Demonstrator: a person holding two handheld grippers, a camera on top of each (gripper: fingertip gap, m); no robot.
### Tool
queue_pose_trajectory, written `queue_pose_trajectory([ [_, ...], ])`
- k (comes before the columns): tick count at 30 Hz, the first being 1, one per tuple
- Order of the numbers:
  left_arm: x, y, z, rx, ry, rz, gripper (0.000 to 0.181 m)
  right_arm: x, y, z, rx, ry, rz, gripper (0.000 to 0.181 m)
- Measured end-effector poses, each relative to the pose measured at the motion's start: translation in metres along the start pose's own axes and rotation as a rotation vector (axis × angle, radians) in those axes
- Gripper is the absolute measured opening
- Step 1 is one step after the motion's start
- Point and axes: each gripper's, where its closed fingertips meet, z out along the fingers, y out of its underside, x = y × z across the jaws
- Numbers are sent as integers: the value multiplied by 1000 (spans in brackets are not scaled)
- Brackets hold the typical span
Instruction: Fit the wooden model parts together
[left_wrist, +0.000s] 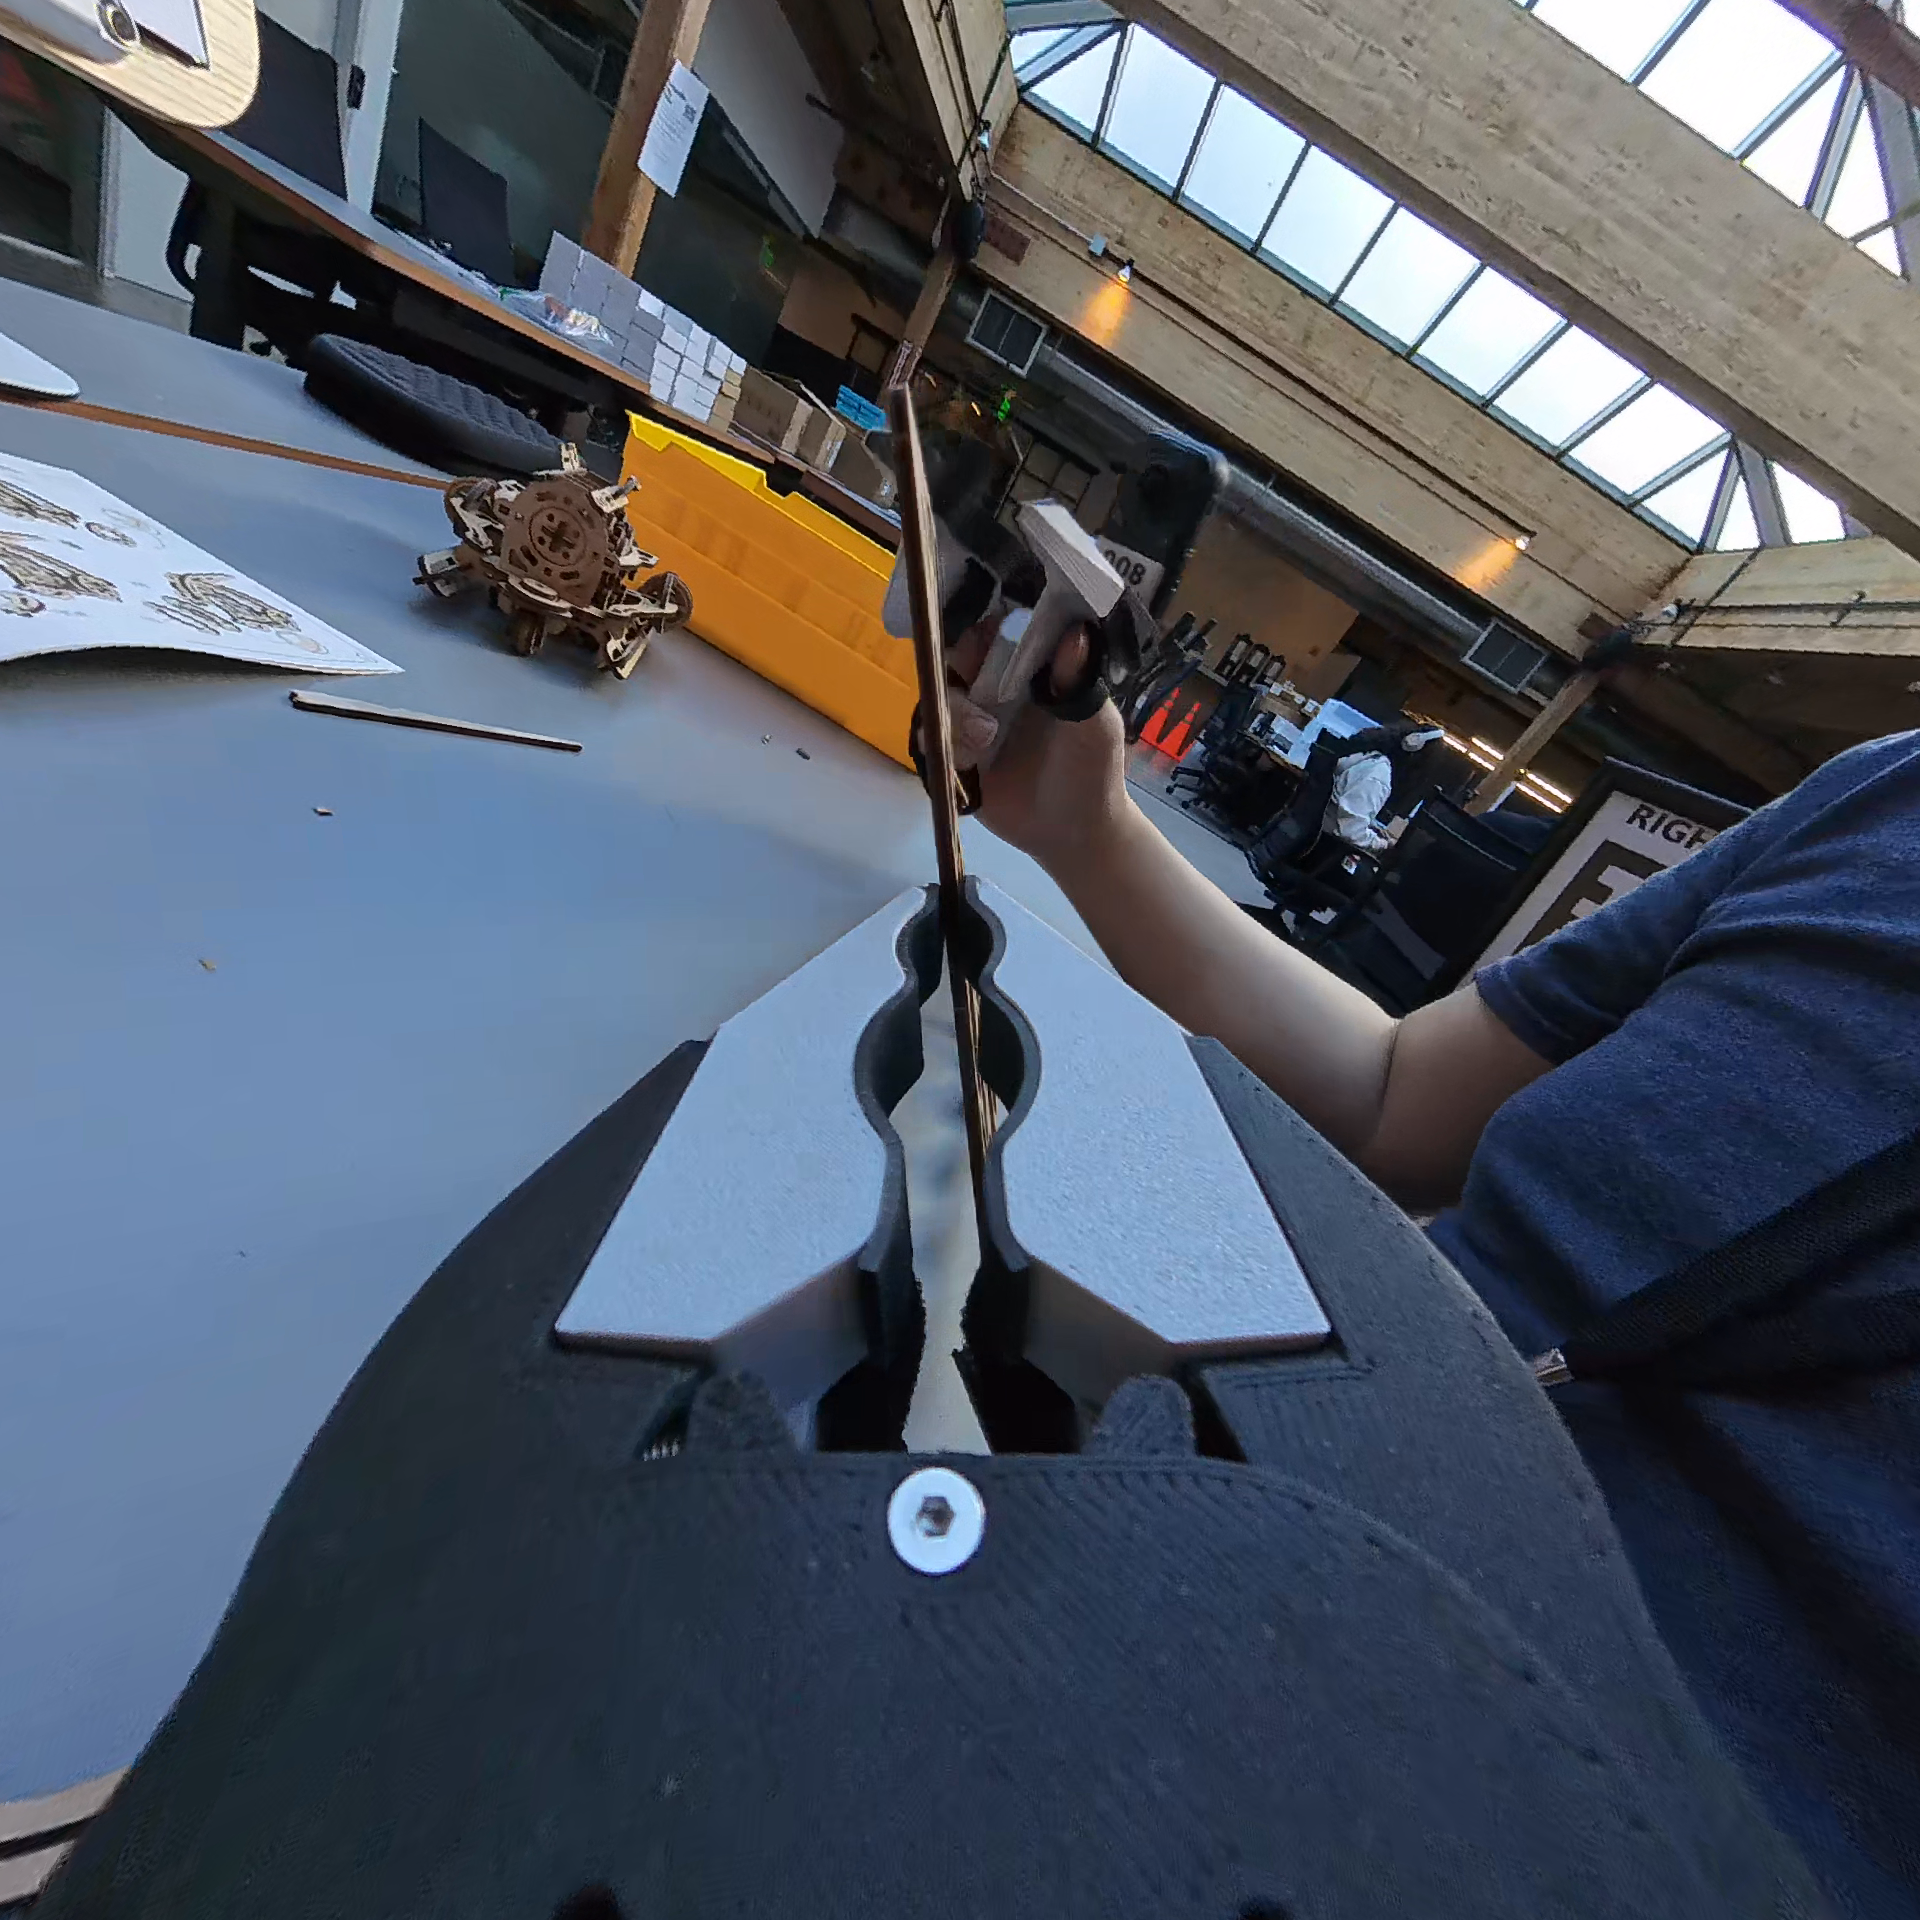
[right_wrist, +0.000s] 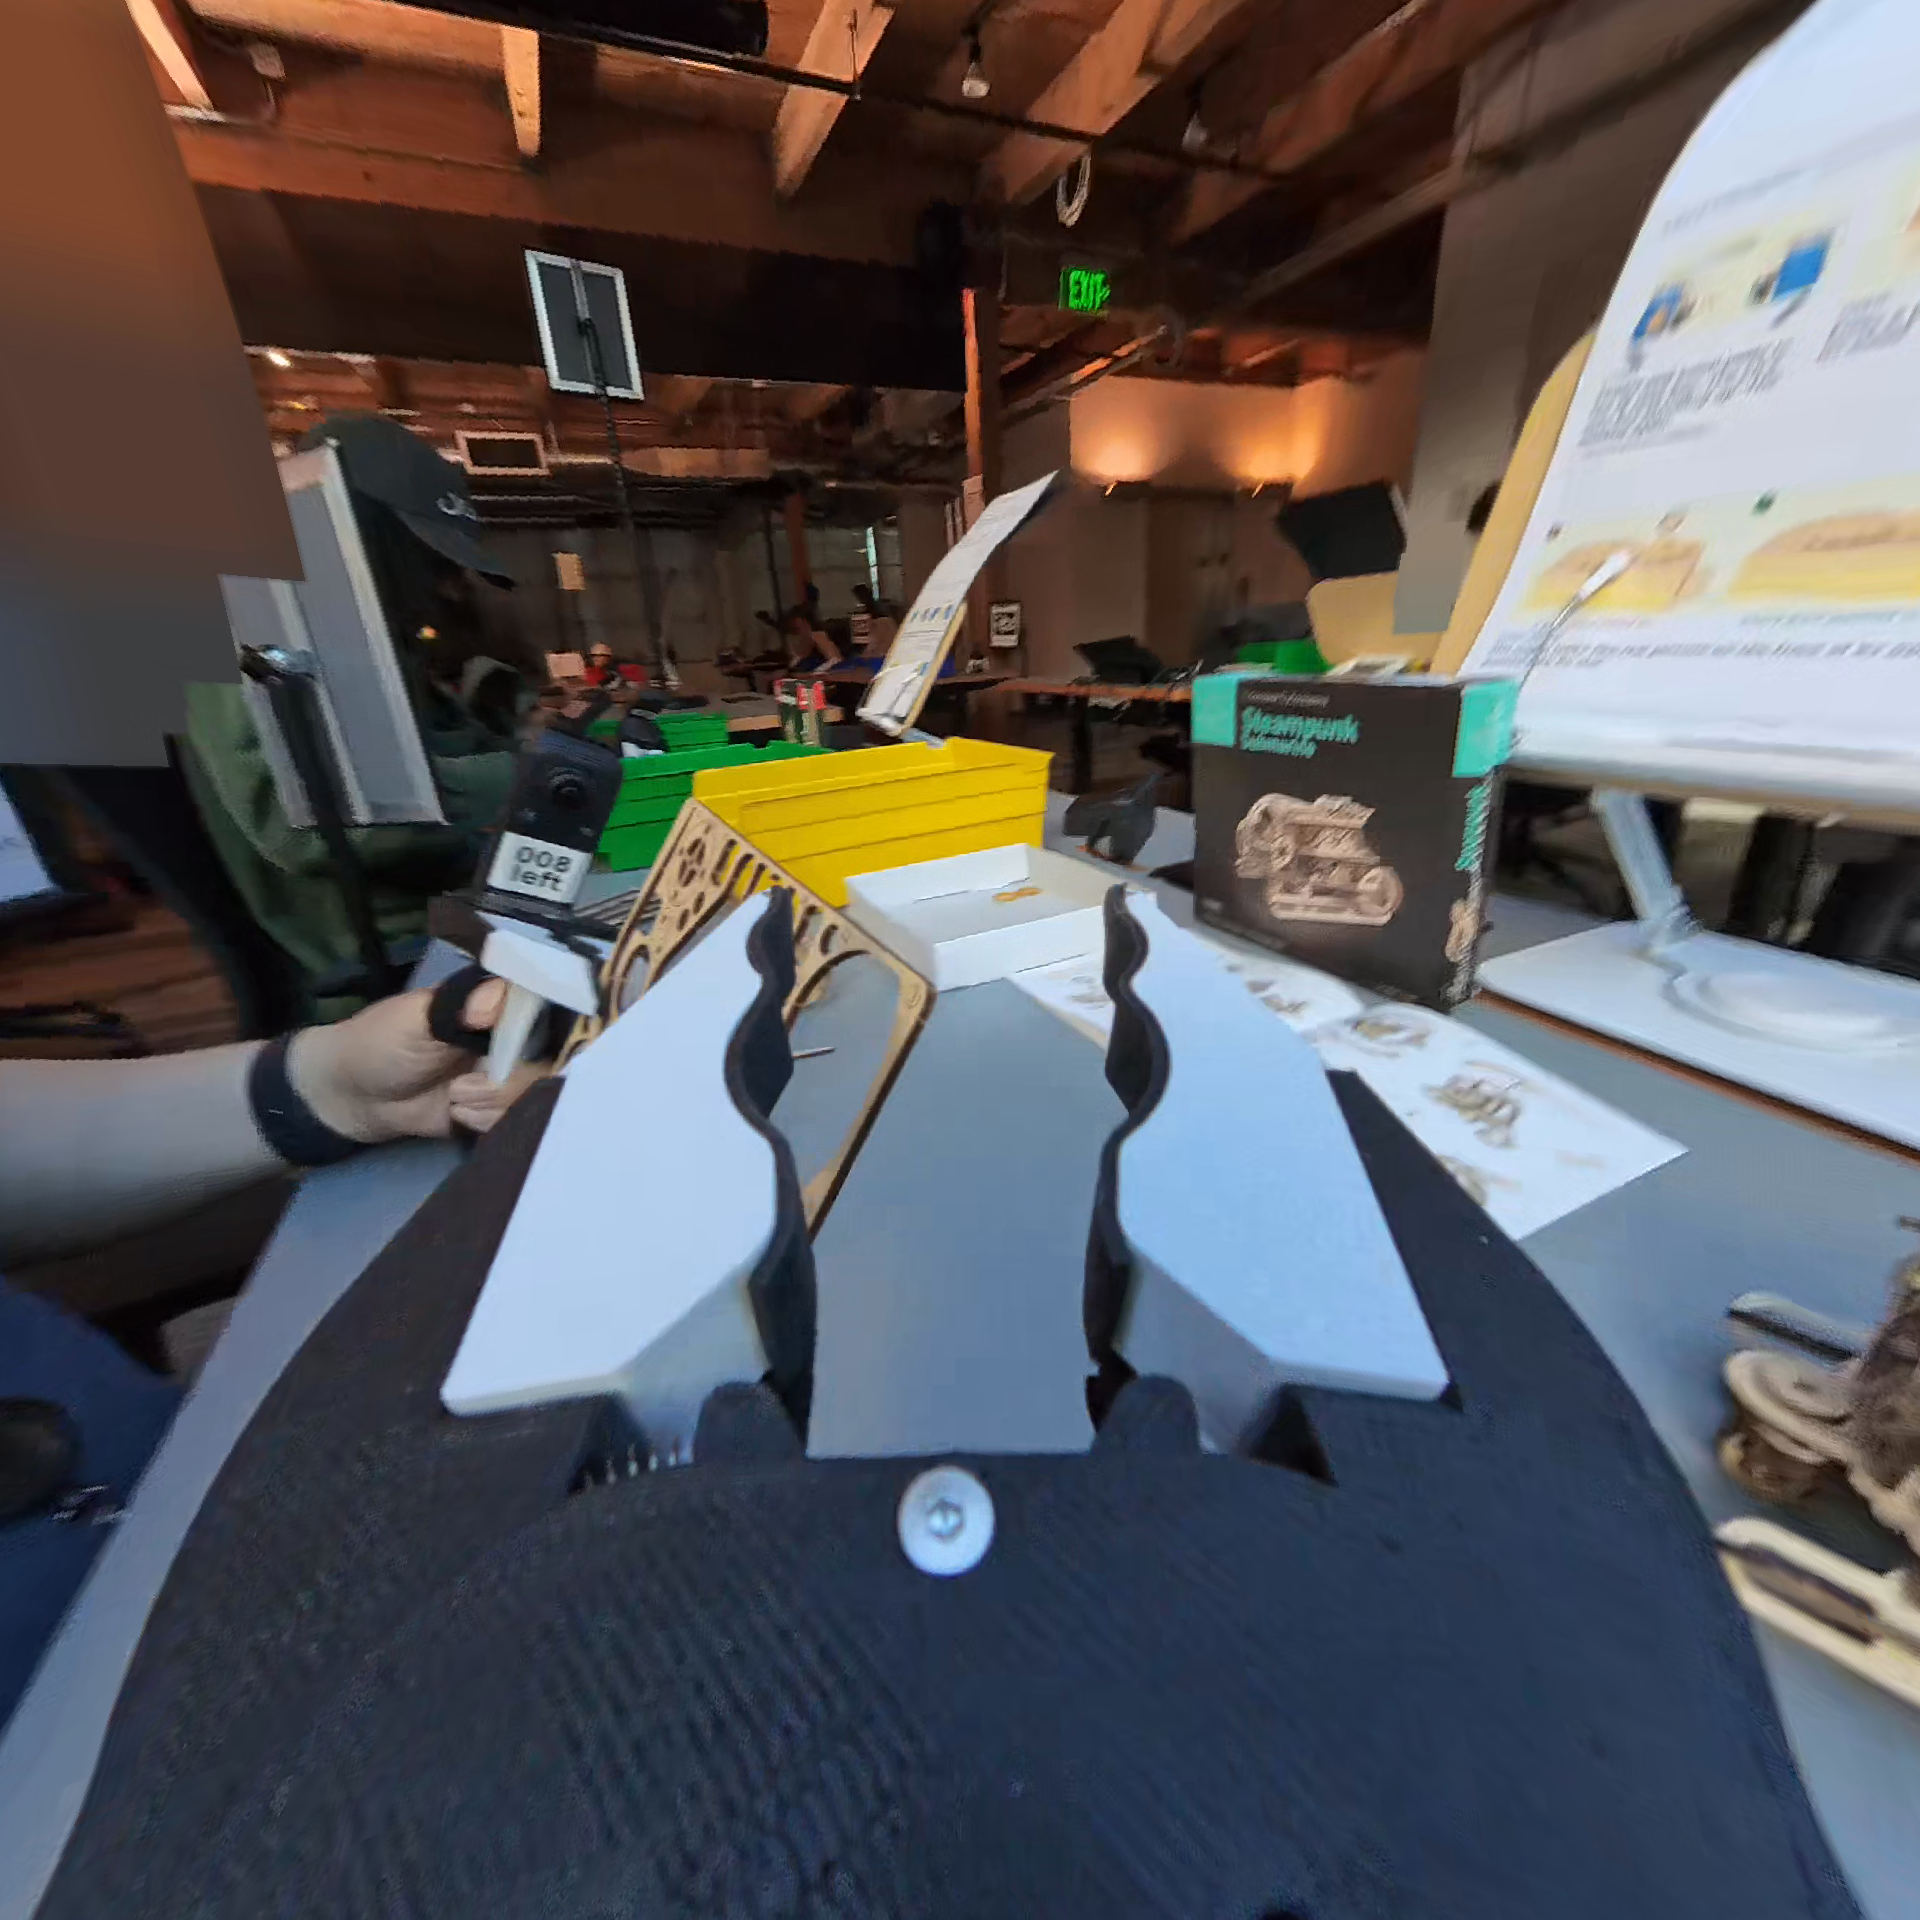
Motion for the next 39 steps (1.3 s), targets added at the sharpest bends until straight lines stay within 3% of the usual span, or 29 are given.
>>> queue_pose_trajectory([
  [3,3,1,0,-7,-10,48,0,2,12,-3,-57,-63,219,52],
  [10,5,1,0,-9,-15,78,0,-6,34,3,-160,-125,274,42],
  [13,5,2,0,-14,-8,76,0,-19,39,7,-177,-220,358,23],
  [14,5,2,0,-15,-8,77,0,-23,41,7,-187,-246,359,4],
  [15,4,1,0,-14,-12,80,0,-24,43,8,-196,-242,352,1],
  [19,6,0,-1,1,11,69,0,-36,26,9,-122,-330,406,0],
  [27,11,4,3,-27,55,45,17,-28,33,9,-155,-266,377,0],
  [37,10,7,6,-49,79,-15,13,-24,28,12,-117,-225,347,0],
  [39,10,9,6,-58,66,6,1,-24,31,15,-121,-217,350,0],
])
